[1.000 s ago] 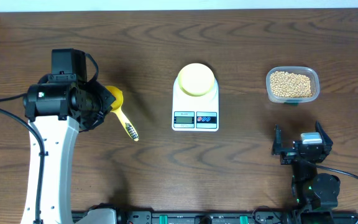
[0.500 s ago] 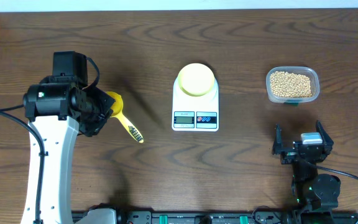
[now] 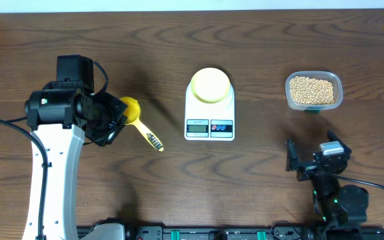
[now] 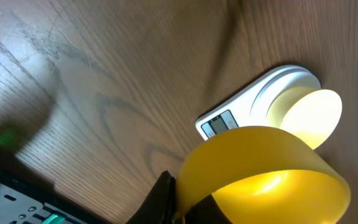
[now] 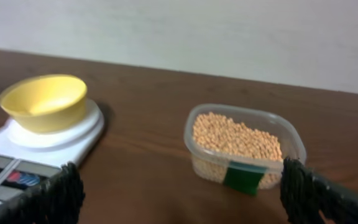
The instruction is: Scoop item into bowl and weigh 50g on scale
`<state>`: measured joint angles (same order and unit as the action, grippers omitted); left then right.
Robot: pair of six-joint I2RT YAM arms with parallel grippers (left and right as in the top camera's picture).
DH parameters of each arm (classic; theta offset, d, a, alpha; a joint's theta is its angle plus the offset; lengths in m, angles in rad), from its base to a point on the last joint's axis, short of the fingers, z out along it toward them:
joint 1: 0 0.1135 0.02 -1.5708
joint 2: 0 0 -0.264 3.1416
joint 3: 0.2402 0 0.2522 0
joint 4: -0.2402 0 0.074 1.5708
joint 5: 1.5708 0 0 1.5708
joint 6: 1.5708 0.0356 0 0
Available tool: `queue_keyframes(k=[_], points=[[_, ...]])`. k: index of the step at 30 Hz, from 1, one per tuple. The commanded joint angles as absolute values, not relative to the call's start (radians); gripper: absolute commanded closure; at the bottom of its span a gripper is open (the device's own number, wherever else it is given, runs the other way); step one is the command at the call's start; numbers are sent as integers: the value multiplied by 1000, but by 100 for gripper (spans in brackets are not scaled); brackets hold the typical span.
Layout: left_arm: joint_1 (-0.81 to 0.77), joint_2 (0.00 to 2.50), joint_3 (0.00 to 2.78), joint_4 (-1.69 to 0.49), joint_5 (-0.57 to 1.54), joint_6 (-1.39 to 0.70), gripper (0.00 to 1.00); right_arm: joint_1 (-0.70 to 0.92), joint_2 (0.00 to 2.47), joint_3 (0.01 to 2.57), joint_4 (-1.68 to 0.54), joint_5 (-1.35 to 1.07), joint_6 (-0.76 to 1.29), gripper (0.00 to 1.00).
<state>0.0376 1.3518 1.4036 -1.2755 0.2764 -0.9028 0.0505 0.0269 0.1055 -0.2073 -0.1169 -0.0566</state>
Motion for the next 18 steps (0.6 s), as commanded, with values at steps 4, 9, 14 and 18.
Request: queue_keyframes(k=[4,9,14,18], points=[[41,1348,1409,-1280,288,-931,93,44,158,401,-351,-142,-16,1],[41,1348,1409,-1279,287,-953,93,44,352,595,-471,-214,-15,1],[41,1348,1409,-1279,288,-966,93,44,587,780,-591,-346,15,1],[41,1348,1409,-1279,288,-1056,92,45,828,931,-694,-511,15,1]])
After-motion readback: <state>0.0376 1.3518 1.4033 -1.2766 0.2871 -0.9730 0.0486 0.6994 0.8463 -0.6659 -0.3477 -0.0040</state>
